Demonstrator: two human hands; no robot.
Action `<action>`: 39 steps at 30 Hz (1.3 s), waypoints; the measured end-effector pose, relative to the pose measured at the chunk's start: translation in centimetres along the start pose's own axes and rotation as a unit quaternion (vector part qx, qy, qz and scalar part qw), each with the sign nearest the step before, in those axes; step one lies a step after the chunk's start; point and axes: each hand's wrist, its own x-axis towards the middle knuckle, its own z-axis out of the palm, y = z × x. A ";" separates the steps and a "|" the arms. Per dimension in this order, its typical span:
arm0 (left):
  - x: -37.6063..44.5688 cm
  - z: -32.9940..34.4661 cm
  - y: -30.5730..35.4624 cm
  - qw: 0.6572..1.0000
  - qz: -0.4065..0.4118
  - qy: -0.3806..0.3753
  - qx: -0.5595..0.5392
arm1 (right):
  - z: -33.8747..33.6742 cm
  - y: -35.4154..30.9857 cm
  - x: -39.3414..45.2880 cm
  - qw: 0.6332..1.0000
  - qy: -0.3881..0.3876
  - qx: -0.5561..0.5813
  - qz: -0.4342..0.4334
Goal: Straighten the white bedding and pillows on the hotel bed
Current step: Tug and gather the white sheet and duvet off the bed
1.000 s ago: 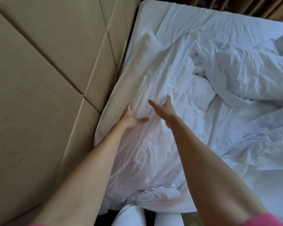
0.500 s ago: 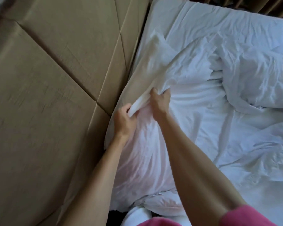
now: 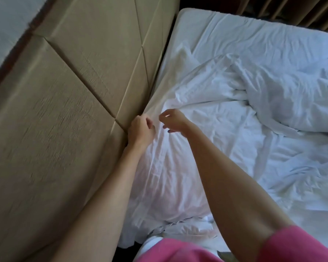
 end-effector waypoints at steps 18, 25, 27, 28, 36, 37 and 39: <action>-20.0 13.7 14.4 0.948 0.080 -0.307 0.015 | -16.1 24.4 -22.3 0.983 0.129 -0.052 0.116; -30.3 20.7 18.2 0.941 0.062 -0.329 0.040 | -21.8 35.9 -30.4 0.984 0.139 -0.037 0.103; -33.1 22.8 19.3 0.936 0.064 -0.341 0.052 | -23.0 39.0 -32.5 0.983 0.145 -0.029 0.106; -34.4 23.8 19.7 0.934 0.065 -0.346 0.056 | -23.5 40.5 -33.5 0.982 0.147 -0.025 0.112; -36.9 30.0 21.1 0.930 0.062 -0.349 0.099 | -25.8 46.5 -34.5 0.979 0.153 0.016 0.136; -36.4 30.8 21.3 0.929 0.066 -0.346 0.109 | -26.0 47.0 -34.3 0.978 0.158 0.022 0.136; -35.2 32.6 22.1 0.927 0.086 -0.334 0.145 | -26.5 48.0 -33.8 0.975 0.166 0.025 0.145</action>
